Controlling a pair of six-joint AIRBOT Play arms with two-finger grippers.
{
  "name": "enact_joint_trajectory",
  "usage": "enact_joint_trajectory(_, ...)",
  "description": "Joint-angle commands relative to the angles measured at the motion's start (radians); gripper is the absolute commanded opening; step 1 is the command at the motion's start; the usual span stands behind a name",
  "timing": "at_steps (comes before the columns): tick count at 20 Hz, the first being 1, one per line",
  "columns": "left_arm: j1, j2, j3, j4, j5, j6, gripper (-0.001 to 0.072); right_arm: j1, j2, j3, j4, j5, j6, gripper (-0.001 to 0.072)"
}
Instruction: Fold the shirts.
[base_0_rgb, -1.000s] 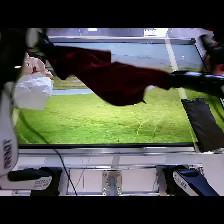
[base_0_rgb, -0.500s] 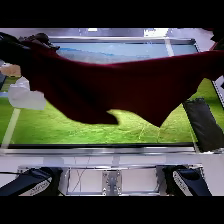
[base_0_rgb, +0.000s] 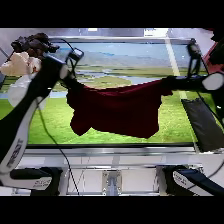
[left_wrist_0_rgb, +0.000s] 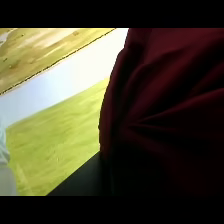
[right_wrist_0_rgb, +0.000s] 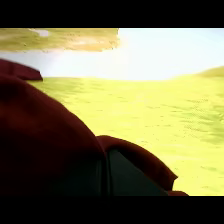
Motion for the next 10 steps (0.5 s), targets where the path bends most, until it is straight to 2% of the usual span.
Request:
enact_joint_trajectory(1,0.029,-0.174,-0.033,0.135,0.218,-0.126,0.0015,0.0,-0.204,-0.039,0.041,-0.202,-0.007,0.0026)
enact_joint_trajectory(4,0.067,-0.183,-0.008,0.156,0.436,-0.214,0.0035,0.0,-0.245,-0.039,0.069,-0.404,-0.004,0.0026)
enact_joint_trajectory(5,0.082,-0.183,0.026,0.154,0.489,-0.244,0.022,0.0,-0.245,-0.039,0.081,-0.481,-0.002,0.0027)
enact_joint_trajectory(6,0.099,-0.183,0.076,0.145,0.526,-0.273,0.0544,0.0,-0.245,-0.039,0.099,-0.546,-0.002,0.0028)
enact_joint_trajectory(7,0.113,-0.183,0.132,0.134,0.532,-0.295,0.0706,0.0,-0.245,-0.039,0.108,-0.602,-0.003,0.0031)
enact_joint_trajectory(8,0.126,-0.183,0.195,0.128,0.508,-0.305,0.0704,-0.001,-0.245,-0.039,0.118,-0.635,-0.002,0.0054)
enact_joint_trajectory(9,0.137,-0.183,0.251,0.125,0.467,-0.305,0.0704,-0.003,-0.244,-0.039,0.133,-0.645,-0.002,0.0227)
enact_joint_trajectory(10,0.145,-0.179,0.303,0.126,0.41,-0.296,0.0702,-0.004,-0.241,-0.039,0.145,-0.633,-0.002,0.0456)
